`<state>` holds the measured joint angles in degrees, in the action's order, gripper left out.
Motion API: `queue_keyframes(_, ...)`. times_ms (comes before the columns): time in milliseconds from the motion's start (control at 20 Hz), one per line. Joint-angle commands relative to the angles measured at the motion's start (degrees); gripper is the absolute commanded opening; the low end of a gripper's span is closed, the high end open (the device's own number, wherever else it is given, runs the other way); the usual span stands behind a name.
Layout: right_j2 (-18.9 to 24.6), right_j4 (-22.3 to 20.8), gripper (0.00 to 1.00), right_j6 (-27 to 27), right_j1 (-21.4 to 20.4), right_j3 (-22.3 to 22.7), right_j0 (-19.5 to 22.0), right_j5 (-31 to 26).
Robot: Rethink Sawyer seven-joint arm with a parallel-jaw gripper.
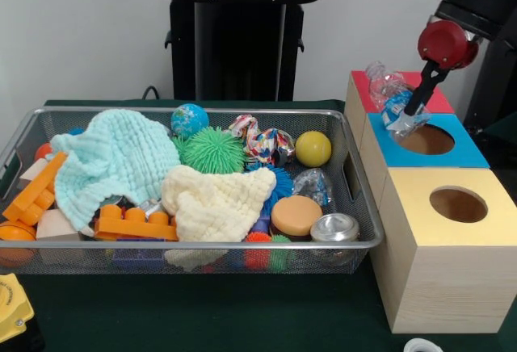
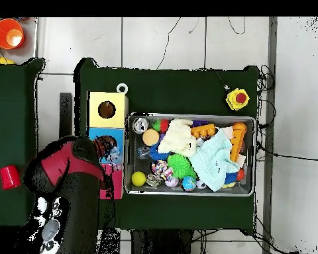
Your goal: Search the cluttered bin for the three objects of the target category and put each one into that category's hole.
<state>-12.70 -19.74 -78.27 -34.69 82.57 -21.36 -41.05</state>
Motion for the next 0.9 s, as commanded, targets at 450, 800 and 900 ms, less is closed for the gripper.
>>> queue_keyframes(450, -3.49, 4.97, 0.00, -17.69, 6.83, -4.98, -2.19, -11.19)
queue_keyframes(800, -3.31, 6.53, 0.00, -17.02, 7.75, -7.64, -2.82, -13.09)
queue_keyframes(900, -3.44, 7.01, 0.00, -17.30, 7.94, -8.21, -3.23, -13.60)
